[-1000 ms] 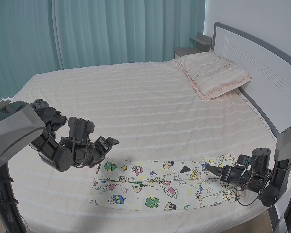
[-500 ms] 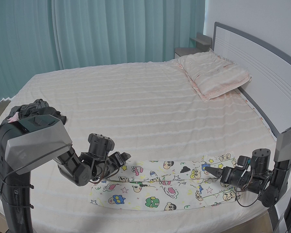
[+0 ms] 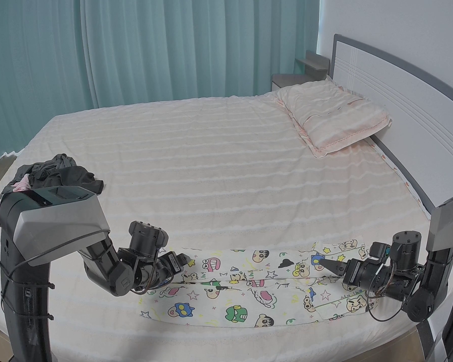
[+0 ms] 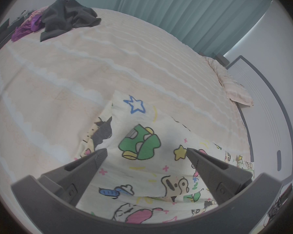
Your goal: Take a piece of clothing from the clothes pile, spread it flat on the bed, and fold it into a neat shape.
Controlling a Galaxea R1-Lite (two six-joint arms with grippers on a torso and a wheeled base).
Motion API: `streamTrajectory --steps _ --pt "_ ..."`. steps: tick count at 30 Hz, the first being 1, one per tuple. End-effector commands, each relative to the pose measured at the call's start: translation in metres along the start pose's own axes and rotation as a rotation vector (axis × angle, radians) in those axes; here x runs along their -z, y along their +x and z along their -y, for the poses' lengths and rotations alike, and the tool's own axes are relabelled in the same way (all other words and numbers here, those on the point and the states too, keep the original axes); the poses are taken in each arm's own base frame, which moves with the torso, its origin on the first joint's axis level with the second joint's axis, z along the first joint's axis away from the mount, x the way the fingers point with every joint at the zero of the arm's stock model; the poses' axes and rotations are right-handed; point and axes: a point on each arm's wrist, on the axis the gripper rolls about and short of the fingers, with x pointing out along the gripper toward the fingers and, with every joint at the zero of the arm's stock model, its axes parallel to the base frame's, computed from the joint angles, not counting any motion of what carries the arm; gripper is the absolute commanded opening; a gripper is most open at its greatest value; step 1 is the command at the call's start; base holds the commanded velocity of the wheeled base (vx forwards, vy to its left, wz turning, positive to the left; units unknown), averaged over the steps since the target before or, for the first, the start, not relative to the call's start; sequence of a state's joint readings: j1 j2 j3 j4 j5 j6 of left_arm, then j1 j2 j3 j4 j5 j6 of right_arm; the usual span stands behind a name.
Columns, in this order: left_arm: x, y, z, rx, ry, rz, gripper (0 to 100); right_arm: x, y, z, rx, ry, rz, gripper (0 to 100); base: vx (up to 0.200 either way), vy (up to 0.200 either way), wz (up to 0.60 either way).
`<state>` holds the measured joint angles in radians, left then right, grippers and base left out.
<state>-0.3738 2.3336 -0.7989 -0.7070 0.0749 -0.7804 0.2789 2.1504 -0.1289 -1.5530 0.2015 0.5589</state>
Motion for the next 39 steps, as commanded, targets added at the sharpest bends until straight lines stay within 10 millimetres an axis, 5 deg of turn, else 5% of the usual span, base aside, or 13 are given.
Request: streamTrajectory --steps 1,18,35,36,39 --pt "-0.003 -0.002 -0.006 -0.025 -0.012 0.010 100 -0.002 -0.001 0.002 0.008 0.001 0.014 100 0.000 0.000 0.00" --pt "-0.034 -0.063 0.018 0.107 -0.100 0.127 100 -0.005 -0.009 0.051 0.230 -0.087 -0.047 100 0.000 0.000 0.00" --pt "-0.027 -0.062 0.011 0.085 -0.100 0.106 100 0.003 0.014 0.067 0.276 -0.108 -0.087 100 0.000 0.000 0.00" --pt "-0.027 -0.062 0.011 0.085 -0.100 0.106 100 0.002 0.015 0.067 0.274 -0.108 -0.083 0 0.000 0.000 0.00" --pt "-0.024 -0.059 0.011 0.079 -0.097 0.095 100 0.005 0.012 0.067 0.280 -0.103 -0.098 0 0.000 0.000 0.00"
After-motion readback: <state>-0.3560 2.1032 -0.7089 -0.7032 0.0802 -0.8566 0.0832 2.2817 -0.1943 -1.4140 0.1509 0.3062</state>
